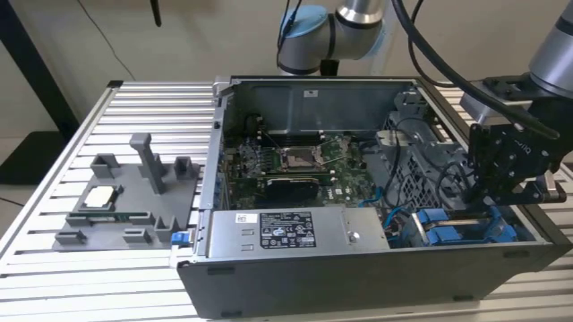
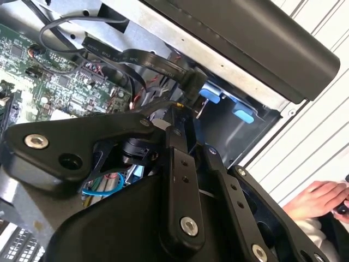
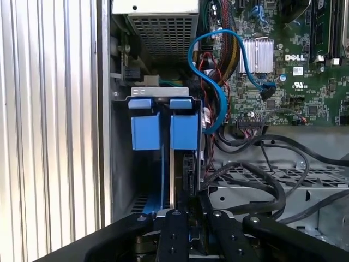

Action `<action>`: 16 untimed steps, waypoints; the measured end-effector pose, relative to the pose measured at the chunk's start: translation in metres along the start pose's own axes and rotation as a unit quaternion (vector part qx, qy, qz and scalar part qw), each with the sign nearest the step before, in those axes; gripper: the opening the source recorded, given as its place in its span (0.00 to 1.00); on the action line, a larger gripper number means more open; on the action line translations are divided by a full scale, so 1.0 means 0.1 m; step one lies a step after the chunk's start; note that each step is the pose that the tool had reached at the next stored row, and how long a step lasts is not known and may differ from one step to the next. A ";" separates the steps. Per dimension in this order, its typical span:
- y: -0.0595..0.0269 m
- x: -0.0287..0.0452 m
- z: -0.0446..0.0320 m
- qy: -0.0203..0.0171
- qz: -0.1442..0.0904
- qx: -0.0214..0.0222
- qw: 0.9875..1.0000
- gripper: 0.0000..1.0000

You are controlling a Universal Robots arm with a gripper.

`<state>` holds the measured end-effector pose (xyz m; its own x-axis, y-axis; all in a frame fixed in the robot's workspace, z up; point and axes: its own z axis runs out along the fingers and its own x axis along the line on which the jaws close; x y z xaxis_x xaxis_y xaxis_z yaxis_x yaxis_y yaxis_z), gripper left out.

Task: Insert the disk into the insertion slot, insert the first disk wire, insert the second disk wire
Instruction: 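Insert the first disk wire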

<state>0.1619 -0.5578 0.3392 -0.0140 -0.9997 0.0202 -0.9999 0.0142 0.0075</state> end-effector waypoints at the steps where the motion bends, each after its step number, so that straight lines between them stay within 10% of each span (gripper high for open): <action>1: 0.000 0.000 0.002 -0.001 0.000 0.000 1.000 0.19; 16: 0.000 0.000 0.044 -0.001 -0.002 0.000 1.000 0.27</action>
<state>0.1619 -0.5578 0.3348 -0.0108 -0.9998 0.0172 -0.9999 0.0109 0.0081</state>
